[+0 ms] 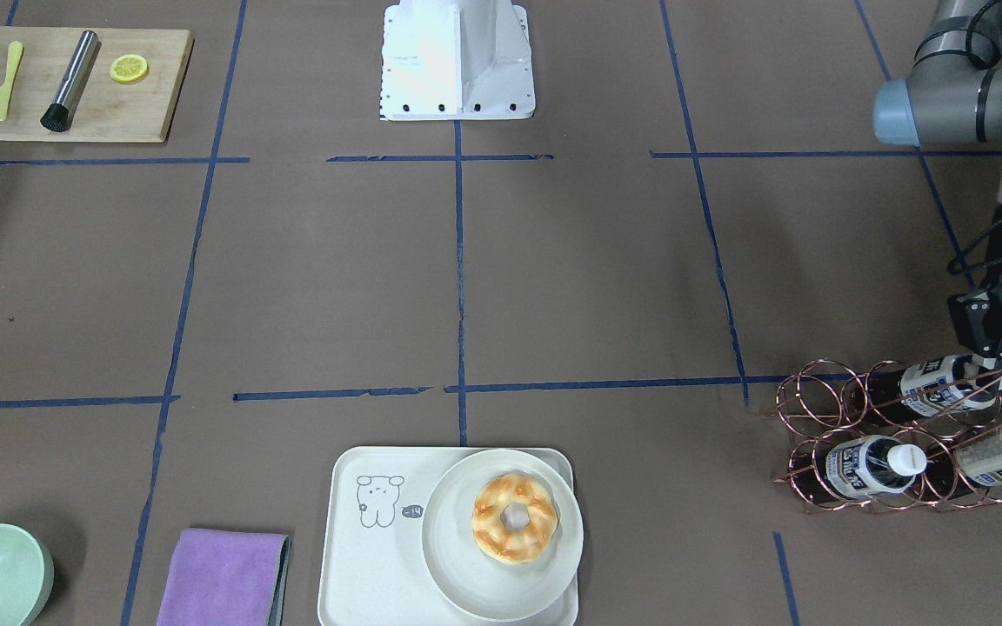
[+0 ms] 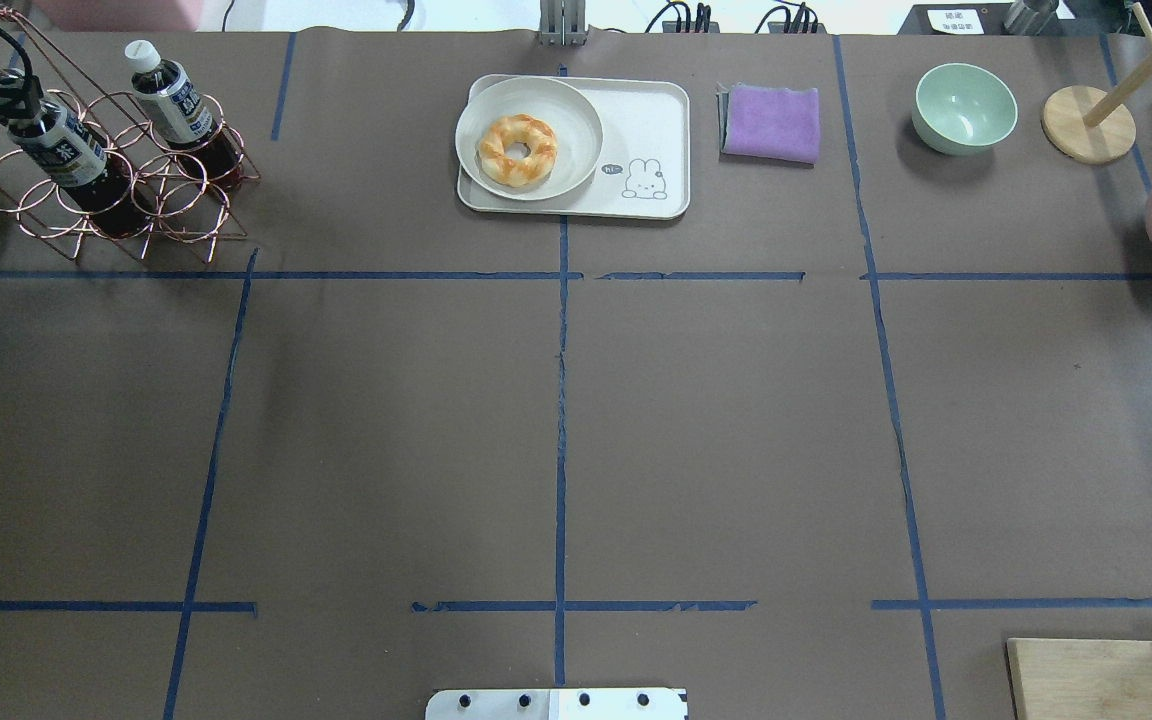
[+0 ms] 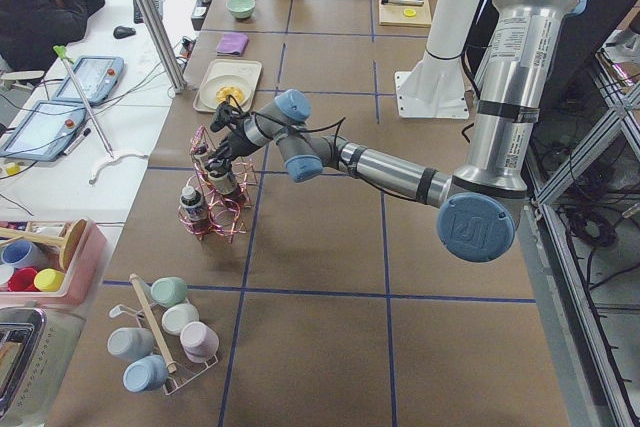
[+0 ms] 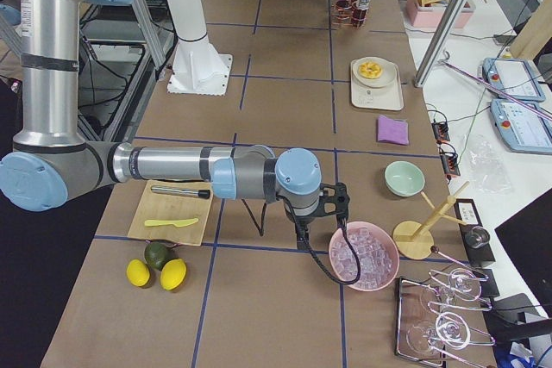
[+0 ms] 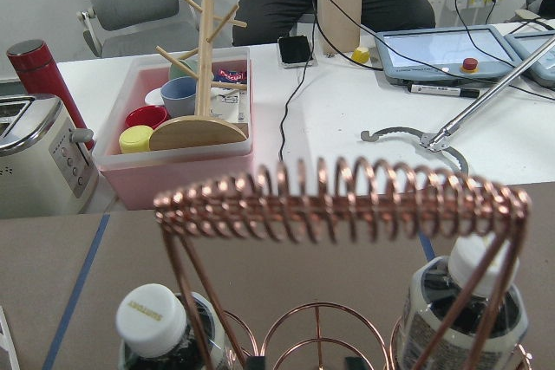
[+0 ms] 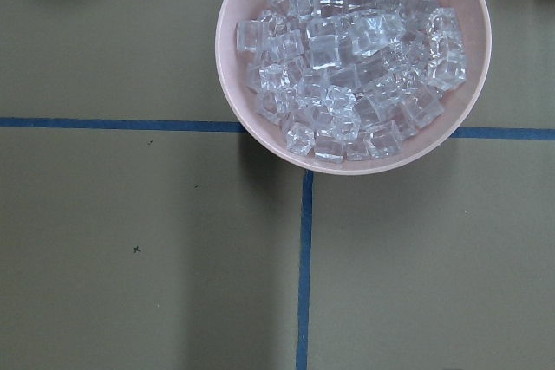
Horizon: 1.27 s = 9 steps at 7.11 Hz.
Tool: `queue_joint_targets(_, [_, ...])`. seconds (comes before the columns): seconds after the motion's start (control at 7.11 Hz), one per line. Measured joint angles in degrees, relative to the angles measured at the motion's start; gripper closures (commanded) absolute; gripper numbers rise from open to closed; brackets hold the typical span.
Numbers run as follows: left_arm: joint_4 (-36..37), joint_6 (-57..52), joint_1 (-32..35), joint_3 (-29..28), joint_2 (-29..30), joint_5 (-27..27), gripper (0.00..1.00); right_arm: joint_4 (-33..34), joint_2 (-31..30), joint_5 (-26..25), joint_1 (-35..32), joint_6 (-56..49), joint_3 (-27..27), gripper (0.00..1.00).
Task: Place tea on tray
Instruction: 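Close the left gripper on the bottle cap and lift it out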
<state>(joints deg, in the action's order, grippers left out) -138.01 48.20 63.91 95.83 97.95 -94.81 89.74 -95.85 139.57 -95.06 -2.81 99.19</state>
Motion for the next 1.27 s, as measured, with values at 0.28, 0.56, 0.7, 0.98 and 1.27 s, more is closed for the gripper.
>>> queue_joint_targets(0.28, [0.46,-0.01,2.05,1.59,-0.03,-3.27,0.98,0.00,-0.06,0.00,0.02,0.00,-0.01,0.00])
queue_joint_targets(0.56, [2.38,-0.04,2.45,4.79,-0.35,-3.72,0.99,0.00,-0.11,0.00,0.00,0.00,-0.04,0.00])
queue_joint_targets(0.7, [4.22,-0.18,2.98,7.13,-0.56,-3.72,0.99,0.00,-0.12,0.00,0.00,0.00,-0.08,0.00])
queue_joint_targets(0.98, [9.11,-0.50,4.91,11.88,-0.69,-3.73,0.99,0.00,-0.12,0.00,-0.02,0.00,-0.12,0.00])
queue_joint_targets(1.27, [15.92,-0.33,5.58,18.14,-0.70,-3.73,1.00,0.00,-0.12,0.00,0.01,0.00,-0.11,0.00])
